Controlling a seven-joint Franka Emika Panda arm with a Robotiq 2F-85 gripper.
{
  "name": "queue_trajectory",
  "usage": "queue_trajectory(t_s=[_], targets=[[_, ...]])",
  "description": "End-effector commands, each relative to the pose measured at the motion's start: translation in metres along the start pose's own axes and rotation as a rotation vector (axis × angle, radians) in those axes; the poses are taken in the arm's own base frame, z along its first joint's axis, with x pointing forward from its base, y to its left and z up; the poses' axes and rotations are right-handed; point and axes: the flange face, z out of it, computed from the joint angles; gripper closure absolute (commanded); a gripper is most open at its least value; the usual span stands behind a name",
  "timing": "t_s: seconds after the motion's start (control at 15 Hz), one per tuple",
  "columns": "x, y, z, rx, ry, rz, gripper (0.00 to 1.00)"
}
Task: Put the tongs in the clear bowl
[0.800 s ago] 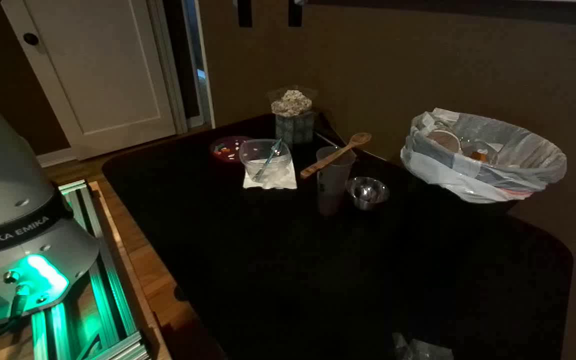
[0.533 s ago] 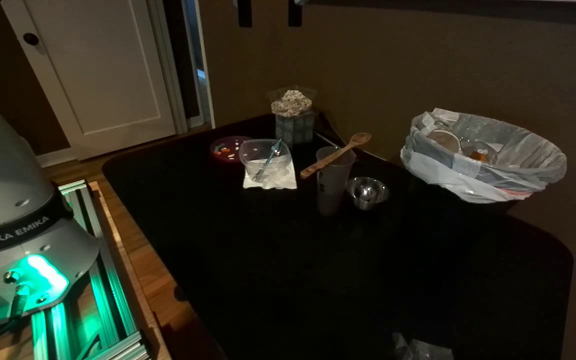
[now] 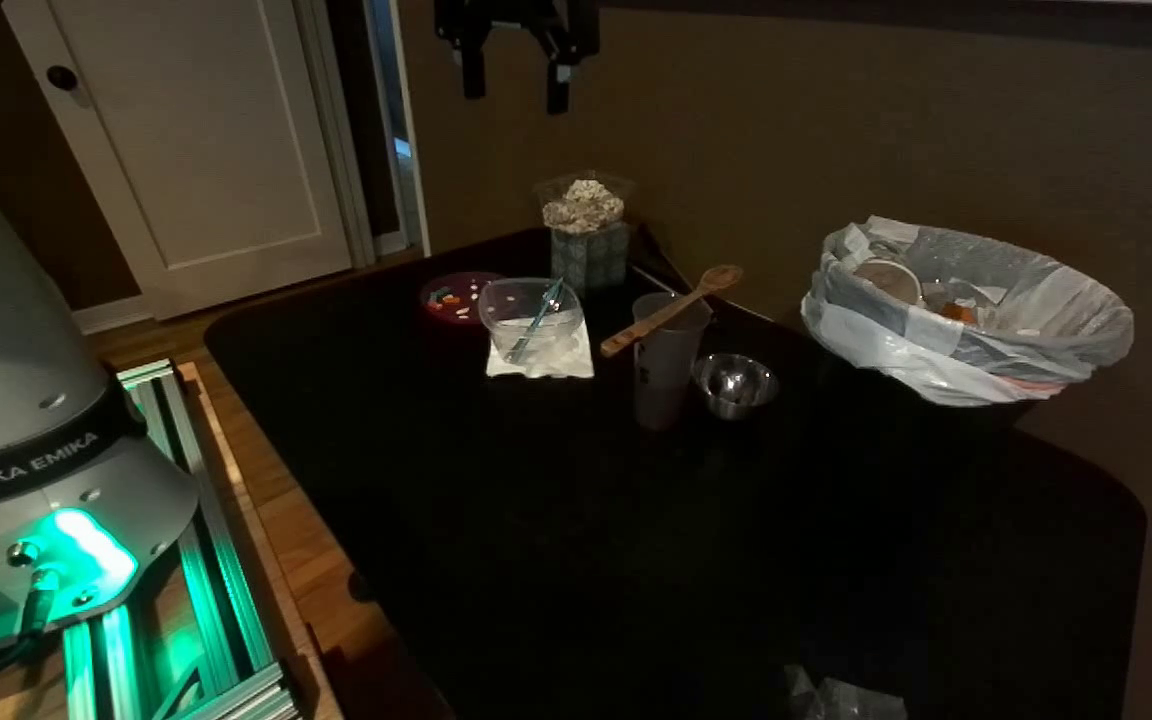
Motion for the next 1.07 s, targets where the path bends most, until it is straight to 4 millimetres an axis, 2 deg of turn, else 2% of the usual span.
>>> queue_trajectory(t_s=[0.0, 0.2, 0.47, 0.67, 0.73, 0.8, 1.0], targets=[[0.025, -0.058, 0.046, 0.005, -0.038, -0.130, 0.00], [0.049, -0.100, 0.080, -0.022, -0.119, -0.273, 0.00], [0.080, -0.135, 0.097, -0.055, -0.121, -0.374, 0.00], [0.111, -0.146, 0.105, -0.047, -0.123, -0.397, 0.00], [0.113, -0.143, 0.093, -0.049, -0.124, -0.406, 0.00], [0.096, -0.145, 0.098, -0.055, -0.099, -0.383, 0.00], [0.112, -0.144, 0.093, -0.052, -0.101, -0.390, 0.00]])
